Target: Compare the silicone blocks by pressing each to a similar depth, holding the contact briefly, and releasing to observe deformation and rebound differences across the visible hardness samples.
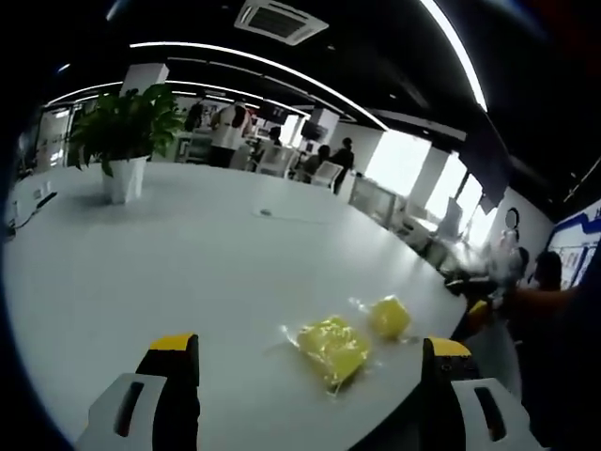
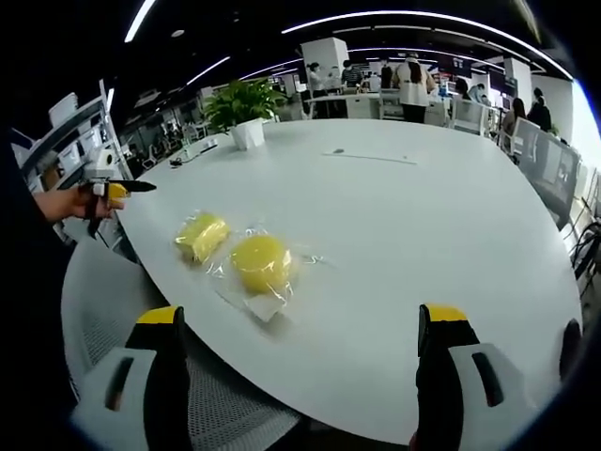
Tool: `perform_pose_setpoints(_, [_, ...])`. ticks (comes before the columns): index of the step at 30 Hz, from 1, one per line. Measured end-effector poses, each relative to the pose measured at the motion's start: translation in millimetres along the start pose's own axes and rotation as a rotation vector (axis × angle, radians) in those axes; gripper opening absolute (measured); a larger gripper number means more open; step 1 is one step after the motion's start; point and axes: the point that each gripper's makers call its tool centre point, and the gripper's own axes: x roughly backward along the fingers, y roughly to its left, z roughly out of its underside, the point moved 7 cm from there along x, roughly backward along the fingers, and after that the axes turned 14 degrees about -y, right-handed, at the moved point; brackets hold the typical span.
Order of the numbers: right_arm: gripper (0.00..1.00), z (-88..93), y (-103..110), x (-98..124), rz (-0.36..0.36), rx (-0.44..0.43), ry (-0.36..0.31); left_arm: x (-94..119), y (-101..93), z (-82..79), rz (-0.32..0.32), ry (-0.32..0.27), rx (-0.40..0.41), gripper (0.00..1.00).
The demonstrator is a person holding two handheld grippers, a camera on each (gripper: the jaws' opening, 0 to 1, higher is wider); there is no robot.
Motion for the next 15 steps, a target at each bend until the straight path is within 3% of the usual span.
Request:
perform_pose_setpoints(7, [0.96, -0.6, 1.7, 2.4, 0.002, 0.003, 0.000, -10.3, 0.7, 1.9, 0.010, -0.008, 0.091, 1.00])
perform_pose_setpoints(9, [0.96, -1.8, 3.2, 3.9, -0.002, 0.005, 0.001, -14.9, 1.4, 3.3, -0.001, -0.020, 0.151, 1.00])
perform_pose_setpoints(11, [0.96, -2.9, 3.0, 6.1, -0.002, 0.011, 0.000, -21.8, 4.1, 8.5, -0.006, -0.022, 0.220, 1.00])
perform_pose_setpoints(15, [0.96, -4.0, 0.4, 7.8, 0.005, 0.010, -0.005, -35.3, 13.1, 18.3, -0.029, -0.004, 0.259, 1.00])
